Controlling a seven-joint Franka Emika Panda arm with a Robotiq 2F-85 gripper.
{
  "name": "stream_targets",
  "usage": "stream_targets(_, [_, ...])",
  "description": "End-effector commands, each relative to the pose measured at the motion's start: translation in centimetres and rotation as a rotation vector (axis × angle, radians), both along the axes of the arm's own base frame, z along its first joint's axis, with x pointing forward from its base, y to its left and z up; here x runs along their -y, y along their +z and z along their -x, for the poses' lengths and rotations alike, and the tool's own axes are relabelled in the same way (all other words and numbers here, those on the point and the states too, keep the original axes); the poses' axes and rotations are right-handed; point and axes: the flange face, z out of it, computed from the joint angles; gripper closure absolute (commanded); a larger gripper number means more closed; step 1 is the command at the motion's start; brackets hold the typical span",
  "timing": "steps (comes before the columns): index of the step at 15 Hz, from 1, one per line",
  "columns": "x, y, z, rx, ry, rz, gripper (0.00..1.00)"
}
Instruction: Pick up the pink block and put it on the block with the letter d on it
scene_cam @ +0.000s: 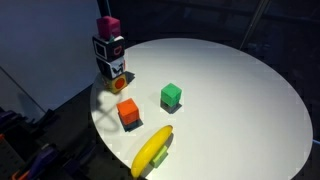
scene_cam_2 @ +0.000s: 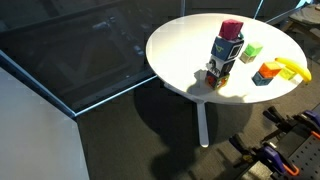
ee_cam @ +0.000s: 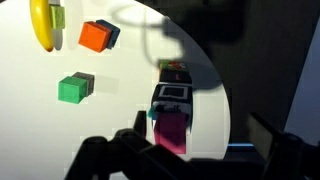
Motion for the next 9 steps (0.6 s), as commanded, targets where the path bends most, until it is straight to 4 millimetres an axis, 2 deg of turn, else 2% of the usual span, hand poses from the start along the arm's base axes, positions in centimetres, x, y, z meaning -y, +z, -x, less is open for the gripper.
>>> stream_targets(1, [-0.4, 1.6, 1.6, -0.002, 0.0, -0.015, 0.0])
stream_targets(9, [-0.3, 2.6, 3.7, -0.025, 0.018, -0.009, 0.0])
